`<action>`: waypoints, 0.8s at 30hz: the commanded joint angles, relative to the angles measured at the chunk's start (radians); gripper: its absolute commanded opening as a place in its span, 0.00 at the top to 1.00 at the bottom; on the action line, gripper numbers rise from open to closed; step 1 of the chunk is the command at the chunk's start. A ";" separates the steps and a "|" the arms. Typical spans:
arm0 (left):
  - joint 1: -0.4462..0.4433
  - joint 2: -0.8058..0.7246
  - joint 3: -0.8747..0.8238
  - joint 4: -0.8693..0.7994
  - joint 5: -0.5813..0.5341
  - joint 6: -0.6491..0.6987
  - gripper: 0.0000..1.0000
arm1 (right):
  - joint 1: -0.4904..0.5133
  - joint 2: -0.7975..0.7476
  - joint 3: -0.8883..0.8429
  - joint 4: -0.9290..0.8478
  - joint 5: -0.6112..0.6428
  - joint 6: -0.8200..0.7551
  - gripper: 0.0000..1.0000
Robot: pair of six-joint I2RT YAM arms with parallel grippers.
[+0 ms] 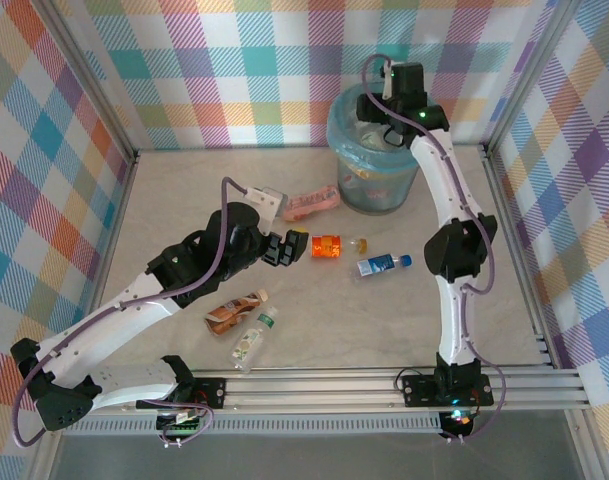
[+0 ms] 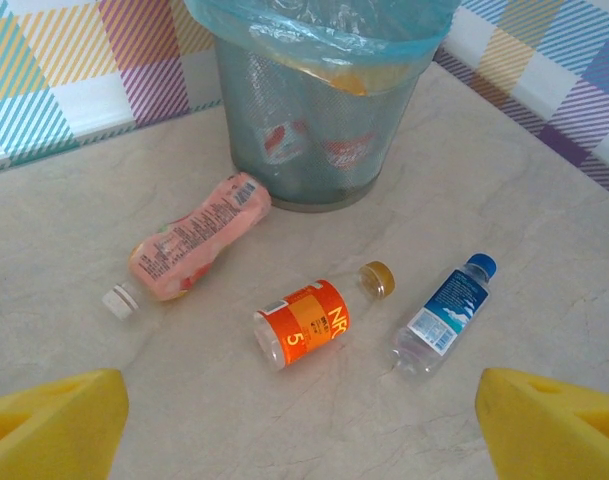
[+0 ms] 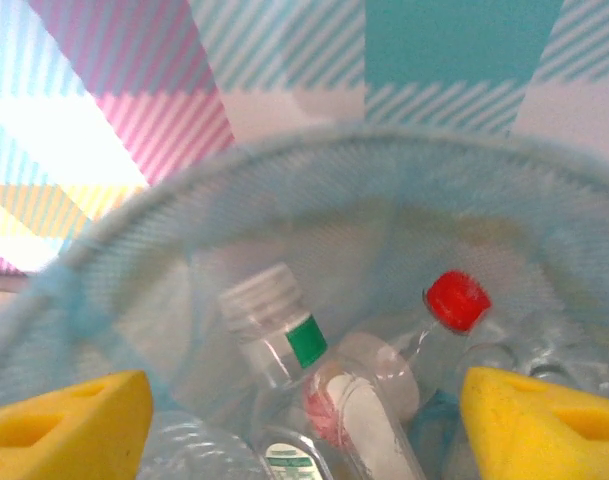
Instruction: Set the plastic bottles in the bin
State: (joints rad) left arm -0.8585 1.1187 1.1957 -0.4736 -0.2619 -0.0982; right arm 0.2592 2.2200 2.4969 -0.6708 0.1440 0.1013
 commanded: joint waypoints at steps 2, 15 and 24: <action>0.013 -0.027 0.037 -0.046 -0.063 -0.052 0.10 | 0.021 -0.096 0.004 0.005 -0.016 0.031 0.15; 0.019 0.053 0.035 -0.209 0.052 -0.084 0.07 | 0.155 -0.438 -0.379 0.052 -0.080 0.011 0.14; 0.019 0.189 0.077 -0.408 0.117 -0.098 0.08 | 0.156 -0.805 -0.920 0.135 -0.146 0.089 0.15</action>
State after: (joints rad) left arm -0.8455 1.2922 1.2297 -0.7437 -0.1810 -0.1806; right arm 0.4194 1.4929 1.6630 -0.5846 0.0360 0.1539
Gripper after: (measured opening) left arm 0.921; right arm 0.852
